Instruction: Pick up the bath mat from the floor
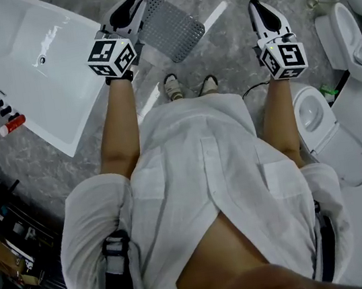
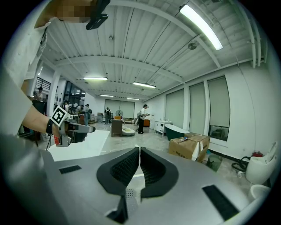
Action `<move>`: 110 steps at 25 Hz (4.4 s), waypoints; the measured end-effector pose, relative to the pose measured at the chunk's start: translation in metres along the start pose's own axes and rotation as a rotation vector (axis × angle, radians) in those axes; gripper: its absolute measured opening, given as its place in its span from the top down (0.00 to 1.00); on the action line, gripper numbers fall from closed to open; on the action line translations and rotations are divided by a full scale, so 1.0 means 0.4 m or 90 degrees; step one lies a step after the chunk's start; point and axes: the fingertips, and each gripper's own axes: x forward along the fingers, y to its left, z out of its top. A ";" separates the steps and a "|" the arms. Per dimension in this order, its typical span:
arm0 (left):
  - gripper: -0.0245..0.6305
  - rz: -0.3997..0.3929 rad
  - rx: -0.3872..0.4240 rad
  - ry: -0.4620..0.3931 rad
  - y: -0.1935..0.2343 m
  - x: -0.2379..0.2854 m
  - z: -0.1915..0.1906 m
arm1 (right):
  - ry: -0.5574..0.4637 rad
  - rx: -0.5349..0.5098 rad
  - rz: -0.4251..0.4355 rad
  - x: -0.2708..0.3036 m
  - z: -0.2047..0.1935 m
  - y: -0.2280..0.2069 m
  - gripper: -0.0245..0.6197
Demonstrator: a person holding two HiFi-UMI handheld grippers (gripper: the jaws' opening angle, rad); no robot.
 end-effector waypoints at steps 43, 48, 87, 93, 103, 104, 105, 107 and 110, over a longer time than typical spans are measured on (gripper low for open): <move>0.78 -0.045 0.010 0.202 0.064 0.505 -1.127 | -0.036 0.063 0.047 0.348 -0.997 -0.255 0.91; 0.75 -0.057 0.022 0.217 0.086 0.568 -1.299 | -0.071 0.070 0.040 0.385 -1.135 -0.291 0.91; 0.34 -0.085 0.157 0.813 0.005 0.570 -2.509 | -0.132 0.010 0.056 0.454 -1.361 -0.356 0.78; 0.34 -0.053 0.207 0.808 0.010 0.571 -2.515 | -0.134 0.015 0.048 0.438 -1.356 -0.371 0.78; 0.70 -0.061 0.148 0.813 0.065 0.571 -2.489 | -0.138 -0.002 0.054 0.446 -1.344 -0.341 0.78; 0.72 -0.064 0.140 0.813 0.068 0.572 -2.484 | -0.137 -0.002 0.054 0.446 -1.343 -0.340 0.78; 0.74 -0.065 0.130 0.813 0.072 0.573 -2.479 | -0.138 0.000 0.054 0.446 -1.341 -0.339 0.78; 0.77 -0.060 0.105 0.813 0.079 0.574 -2.468 | -0.143 0.004 0.053 0.450 -1.333 -0.339 0.78; 0.80 -0.054 0.101 0.784 0.091 0.596 -2.431 | -0.148 0.010 0.054 0.462 -1.330 -0.334 0.78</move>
